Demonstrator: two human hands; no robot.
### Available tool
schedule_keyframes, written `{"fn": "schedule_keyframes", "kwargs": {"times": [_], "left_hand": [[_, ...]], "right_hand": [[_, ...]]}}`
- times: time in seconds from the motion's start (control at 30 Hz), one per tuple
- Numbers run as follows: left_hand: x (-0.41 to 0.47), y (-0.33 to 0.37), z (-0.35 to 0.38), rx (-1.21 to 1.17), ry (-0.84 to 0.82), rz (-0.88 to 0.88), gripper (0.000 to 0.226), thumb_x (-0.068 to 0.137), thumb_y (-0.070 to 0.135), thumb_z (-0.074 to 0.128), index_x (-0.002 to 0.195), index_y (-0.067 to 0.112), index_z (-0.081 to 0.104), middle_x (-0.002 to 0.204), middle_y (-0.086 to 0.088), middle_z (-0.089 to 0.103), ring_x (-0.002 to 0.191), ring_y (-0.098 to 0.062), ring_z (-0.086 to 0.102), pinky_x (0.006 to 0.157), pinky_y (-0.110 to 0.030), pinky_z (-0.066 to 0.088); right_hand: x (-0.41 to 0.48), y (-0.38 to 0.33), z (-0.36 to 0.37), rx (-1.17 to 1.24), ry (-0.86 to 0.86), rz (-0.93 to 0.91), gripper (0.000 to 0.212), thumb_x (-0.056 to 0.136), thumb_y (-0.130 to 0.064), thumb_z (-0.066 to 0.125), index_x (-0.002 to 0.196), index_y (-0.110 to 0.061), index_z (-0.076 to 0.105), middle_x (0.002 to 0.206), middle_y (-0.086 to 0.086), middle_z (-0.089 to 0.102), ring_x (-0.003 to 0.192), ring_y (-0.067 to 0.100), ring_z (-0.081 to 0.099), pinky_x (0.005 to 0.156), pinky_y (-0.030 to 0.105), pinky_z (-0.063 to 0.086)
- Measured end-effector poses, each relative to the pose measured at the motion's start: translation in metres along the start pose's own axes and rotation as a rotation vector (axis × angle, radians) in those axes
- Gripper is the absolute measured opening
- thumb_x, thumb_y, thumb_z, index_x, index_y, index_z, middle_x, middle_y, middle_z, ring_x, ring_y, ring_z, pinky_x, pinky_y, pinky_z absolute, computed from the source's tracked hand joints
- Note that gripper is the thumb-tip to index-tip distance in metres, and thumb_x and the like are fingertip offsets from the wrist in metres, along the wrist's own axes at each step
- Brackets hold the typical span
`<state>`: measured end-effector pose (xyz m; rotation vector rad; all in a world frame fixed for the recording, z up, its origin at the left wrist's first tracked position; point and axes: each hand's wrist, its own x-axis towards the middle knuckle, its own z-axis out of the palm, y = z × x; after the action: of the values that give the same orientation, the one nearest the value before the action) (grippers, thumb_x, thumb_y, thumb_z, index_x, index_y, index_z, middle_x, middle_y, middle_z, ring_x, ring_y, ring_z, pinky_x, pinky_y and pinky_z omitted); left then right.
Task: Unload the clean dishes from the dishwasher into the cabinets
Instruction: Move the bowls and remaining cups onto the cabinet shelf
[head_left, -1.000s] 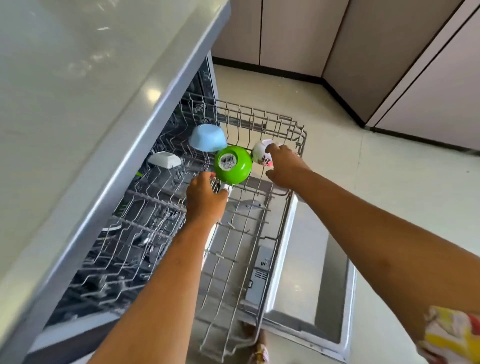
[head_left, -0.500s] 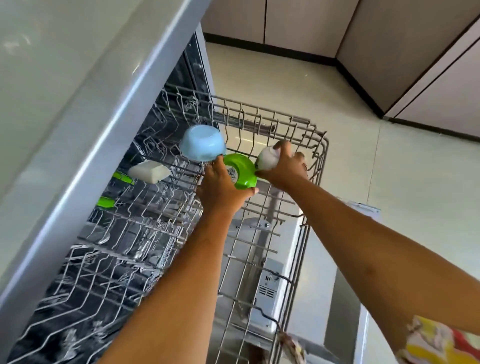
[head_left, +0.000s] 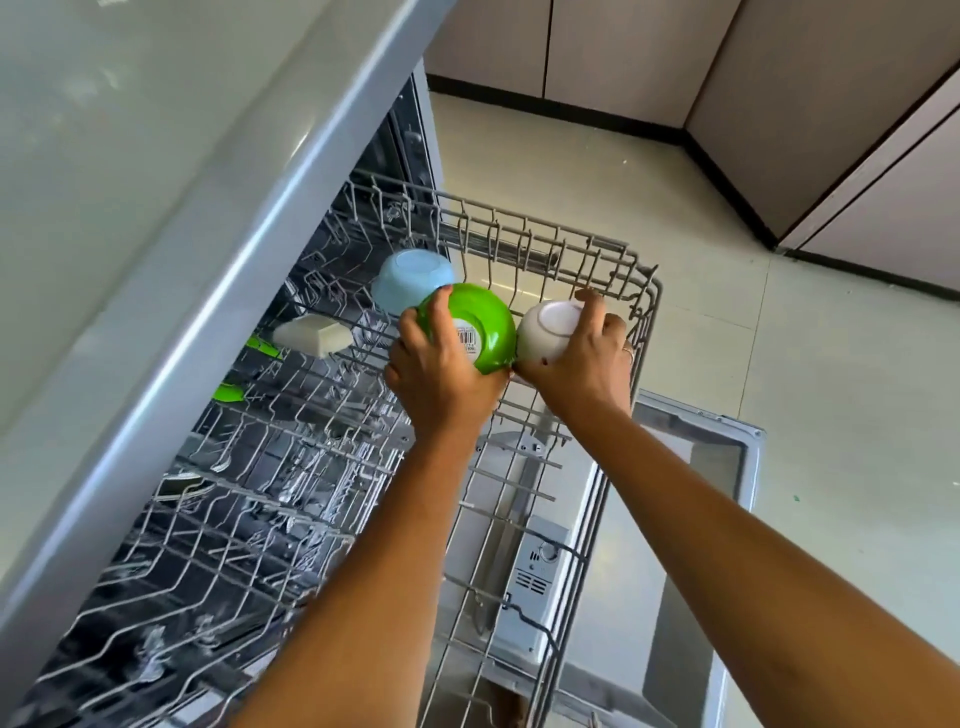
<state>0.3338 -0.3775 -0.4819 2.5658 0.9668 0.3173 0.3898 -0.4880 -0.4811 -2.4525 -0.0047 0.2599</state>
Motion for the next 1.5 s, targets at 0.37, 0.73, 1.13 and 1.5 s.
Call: {"fn": "schedule_keyframes", "kwargs": {"times": [0.37,0.73,1.13,1.5], "left_hand": [[-0.117,-0.055,-0.079,-0.191,-0.084,-0.236,0.104,0.047,0.042,0.085,0.133,0.037,0.027,0.132,-0.011,0.038,0.110,-0.035,0.045,0.071,-0.031,0.034],[-0.274,-0.082,-0.215,-0.211,-0.007,-0.322,0.108,0.045,0.047,0.086,0.134,0.032,0.027,0.130,-0.011,0.038,0.114,-0.036,0.045,0.093,-0.041,0.038],[-0.384,-0.116,-0.411,-0.088,0.291,-0.381,0.111,0.042,0.054,0.084,0.134,0.040,0.025,0.126,-0.004,0.038,0.111,-0.034,0.045,0.088,-0.040,0.042],[-0.391,-0.142,-0.653,-0.035,0.737,-0.441,0.112,0.040,0.052,0.085,0.133,0.046,0.022,0.128,-0.003,0.037,0.115,-0.036,0.043,0.088,-0.043,0.045]], "right_hand": [[-0.114,0.004,-0.027,0.049,-0.170,-0.154,0.117,0.056,-0.050,0.083,0.147,-0.015,0.019,0.136,0.011,0.034,0.125,0.033,0.039,0.104,0.039,0.035],[-0.277,-0.016,-0.092,0.092,-0.257,-0.305,0.106,0.050,-0.045,0.088,0.139,-0.017,0.036,0.132,0.008,0.039,0.122,0.026,0.041,0.104,0.034,0.036],[-0.437,-0.124,-0.155,0.190,-0.300,-0.670,0.108,0.046,-0.053,0.086,0.135,-0.015,0.038,0.123,0.009,0.041,0.111,0.028,0.049,0.090,0.033,0.043],[-0.549,-0.347,-0.212,0.644,-0.376,-1.076,0.090,0.043,-0.051,0.084,0.121,-0.021,0.049,0.113,0.002,0.049,0.099,0.011,0.045,0.083,0.022,0.038]]}}
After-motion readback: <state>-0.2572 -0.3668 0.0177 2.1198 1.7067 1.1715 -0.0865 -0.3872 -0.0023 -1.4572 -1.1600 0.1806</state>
